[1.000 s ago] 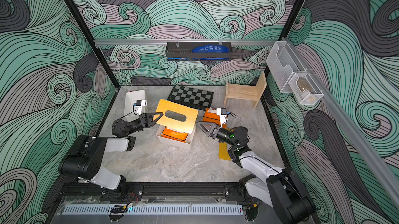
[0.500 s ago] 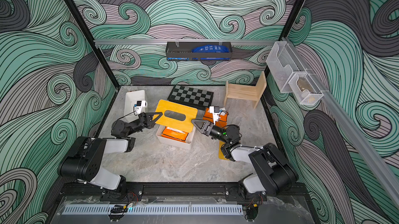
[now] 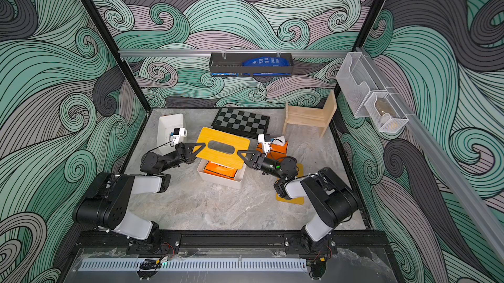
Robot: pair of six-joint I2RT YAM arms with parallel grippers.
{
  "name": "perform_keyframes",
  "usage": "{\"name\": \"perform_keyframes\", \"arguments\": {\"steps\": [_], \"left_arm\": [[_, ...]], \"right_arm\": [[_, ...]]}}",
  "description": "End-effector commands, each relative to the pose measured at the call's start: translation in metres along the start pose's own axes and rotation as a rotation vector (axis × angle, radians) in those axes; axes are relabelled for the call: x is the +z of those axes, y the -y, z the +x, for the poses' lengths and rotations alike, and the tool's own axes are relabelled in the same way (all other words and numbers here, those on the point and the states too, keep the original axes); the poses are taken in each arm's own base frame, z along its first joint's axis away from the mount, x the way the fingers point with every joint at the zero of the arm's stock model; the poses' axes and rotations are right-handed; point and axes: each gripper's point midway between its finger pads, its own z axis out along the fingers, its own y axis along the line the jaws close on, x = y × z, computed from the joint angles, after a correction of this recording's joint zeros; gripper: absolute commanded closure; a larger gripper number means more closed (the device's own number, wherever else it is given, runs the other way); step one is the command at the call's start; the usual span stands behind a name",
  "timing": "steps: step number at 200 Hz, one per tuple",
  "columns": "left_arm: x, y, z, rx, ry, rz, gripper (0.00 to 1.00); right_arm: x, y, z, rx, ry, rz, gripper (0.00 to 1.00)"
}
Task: Put the tissue paper into the tissue box
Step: Pick up the box lid from the center of the board.
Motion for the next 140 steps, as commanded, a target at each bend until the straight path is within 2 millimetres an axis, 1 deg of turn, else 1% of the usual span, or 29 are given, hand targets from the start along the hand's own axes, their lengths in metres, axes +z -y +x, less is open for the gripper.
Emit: {"name": "perform_keyframes", "arguments": {"steps": [1,18,47,109,132,140], "left_arm": [[-0.004,0.049,0.031,-0.106,-0.16,0.119,1.0],[-0.005,0.048,0.032,-0.101,-0.164,0.116,1.0],[-0.005,0.048,0.033,-0.098,-0.168,0.115,1.0],[-0.005,0.046,0.034,-0.097,-0.172,0.11,1.0],[-0.005,0.046,0.034,-0.093,-0.173,0.11,1.0],[-0.005,0.046,0.034,-0.09,-0.175,0.11,1.0]], "right_arm": [[0.002,-0.02,-0.001,-0.051,-0.01,-0.056,0.69],[0.002,-0.02,-0.001,-0.061,-0.014,-0.04,0.72],[0.004,-0.009,0.0,-0.065,-0.03,0.023,0.76],[0.007,-0.004,0.001,-0.061,-0.049,0.069,0.81],[0.007,-0.003,0.003,-0.059,-0.055,0.086,0.87],[0.007,-0.002,0.003,-0.056,-0.056,0.09,0.91]]}}
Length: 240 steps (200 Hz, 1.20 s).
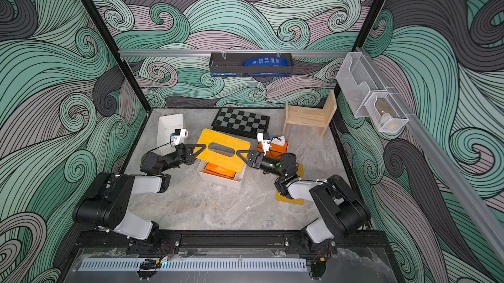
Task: Put the tissue paper into the tissue box
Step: Pick up the box lid from the center of the board.
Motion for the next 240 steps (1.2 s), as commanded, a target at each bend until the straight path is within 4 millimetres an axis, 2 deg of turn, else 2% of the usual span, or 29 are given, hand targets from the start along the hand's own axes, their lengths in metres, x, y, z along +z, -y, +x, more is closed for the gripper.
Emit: {"name": "perform_keyframes", "arguments": {"steps": [1,20,31,59,70,78,90,106,116,142,178,198,225,240], "left_arm": [[-0.003,0.047,0.028,-0.093,-0.145,0.114,1.0],[-0.003,0.047,0.028,-0.082,-0.149,0.113,1.0],[-0.002,0.047,0.028,-0.072,-0.156,0.109,0.99],[0.0,0.042,0.026,-0.034,-0.162,0.068,0.81],[0.002,0.035,0.022,-0.019,-0.158,0.031,0.72],[0.004,0.039,0.02,0.036,-0.154,0.009,0.64],[0.006,0.025,0.012,0.073,-0.141,-0.089,0.52],[0.003,0.009,-0.006,0.219,-0.094,-0.315,0.22],[-0.002,0.01,-0.015,0.322,-0.069,-0.424,0.11],[-0.008,0.025,-0.024,0.457,-0.013,-0.461,0.05],[-0.022,0.009,-0.038,0.557,-0.014,-0.644,0.02],[-0.03,0.006,-0.045,0.602,-0.007,-0.723,0.01],[-0.03,0.013,-0.05,0.623,0.018,-0.728,0.01],[-0.032,0.01,-0.05,0.629,0.011,-0.745,0.01]], "right_arm": [[0.004,-0.004,0.001,-0.027,-0.017,0.005,0.92],[0.004,-0.004,0.0,-0.018,-0.02,0.012,1.0],[0.004,-0.005,0.001,-0.013,-0.026,0.015,1.0],[0.003,-0.006,0.002,-0.004,-0.043,0.03,1.0],[0.002,-0.007,0.003,-0.005,-0.046,0.036,1.0],[-0.001,-0.007,0.001,-0.004,-0.042,0.047,1.0],[-0.004,-0.006,0.0,-0.007,-0.04,0.068,1.0],[-0.011,-0.004,-0.002,-0.023,-0.036,0.103,1.0],[-0.016,-0.001,-0.003,-0.024,-0.035,0.133,1.0],[-0.025,0.008,0.0,0.004,-0.048,0.179,1.0],[-0.028,0.015,0.006,0.084,-0.089,0.188,1.0],[-0.026,0.019,0.009,0.125,-0.106,0.187,1.0],[-0.022,0.031,0.012,0.182,-0.133,0.201,1.0],[-0.021,0.04,0.016,0.222,-0.154,0.209,1.0]]}}
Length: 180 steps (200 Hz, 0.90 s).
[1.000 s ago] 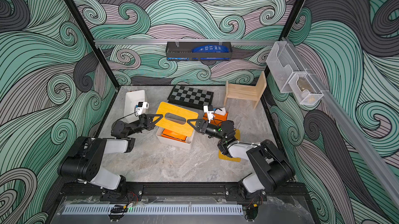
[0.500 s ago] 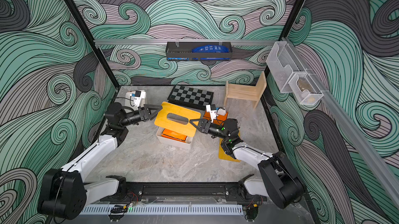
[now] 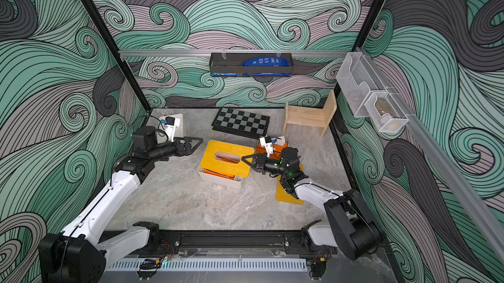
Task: Put the tissue paper into the tissue box
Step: Pick up the box lid from the center of the board, then close the box lid on the tissue box.
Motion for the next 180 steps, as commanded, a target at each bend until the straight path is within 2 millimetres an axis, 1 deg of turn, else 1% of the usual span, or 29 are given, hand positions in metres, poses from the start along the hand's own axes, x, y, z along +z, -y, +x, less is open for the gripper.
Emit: {"name": "perform_keyframes", "arguments": {"steps": [1,29,57,118,180], "left_arm": [[-0.006,-0.003,-0.006,0.071,0.003,-0.058,0.01],[-0.006,-0.014,0.001,0.065,0.0,-0.101,0.01],[-0.003,-0.019,0.007,0.059,0.008,-0.105,0.01],[0.0,-0.029,0.015,0.085,0.019,-0.129,0.01],[0.006,-0.04,0.03,0.066,-0.005,-0.139,0.01]], "right_arm": [[0.006,-0.003,0.001,0.029,-0.051,-0.026,1.0],[0.01,0.01,0.001,0.091,-0.053,-0.025,1.0],[0.014,0.014,-0.002,0.124,-0.049,-0.044,1.0],[0.022,0.03,-0.007,0.167,-0.053,-0.028,1.0],[0.028,0.045,-0.01,0.189,-0.044,-0.019,1.0]]}}
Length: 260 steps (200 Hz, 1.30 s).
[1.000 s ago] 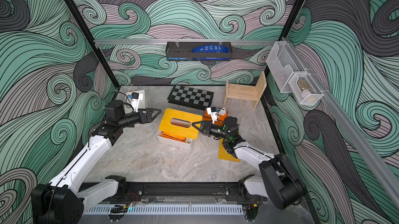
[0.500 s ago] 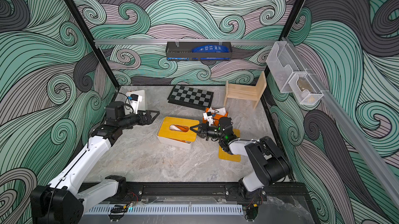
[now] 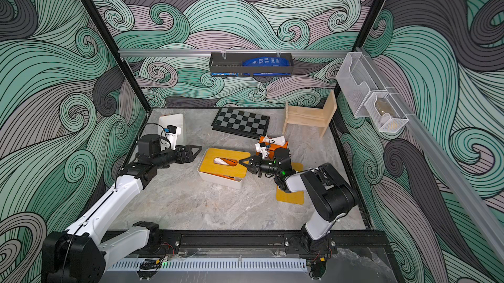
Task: Put the tissue paper into the tissue box
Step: Close the box lid on the tissue box.
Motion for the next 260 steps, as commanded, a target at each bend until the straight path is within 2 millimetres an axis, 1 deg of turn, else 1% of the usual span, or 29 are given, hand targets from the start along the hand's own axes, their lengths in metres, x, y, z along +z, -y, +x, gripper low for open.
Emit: {"name": "perform_keyframes", "arguments": {"steps": [1,47,92,139,260], "left_arm": [[0.0,0.002,-0.007,0.037,0.033,0.004,0.01],[0.003,0.0,-0.001,0.021,0.018,0.007,0.01],[0.004,-0.002,0.002,0.013,0.009,0.007,0.01],[0.005,-0.002,0.003,0.011,0.004,0.011,0.01],[0.007,-0.002,0.007,0.003,-0.013,0.019,0.01]], "right_arm": [[0.003,-0.013,-0.004,-0.041,-0.003,-0.047,1.0],[0.007,-0.007,-0.007,-0.027,0.007,-0.061,1.0],[0.012,-0.001,-0.005,-0.006,0.0,-0.079,1.0],[0.017,0.0,-0.001,-0.002,-0.013,-0.09,1.0],[0.018,0.006,-0.007,-0.016,0.023,-0.052,1.0]]}}
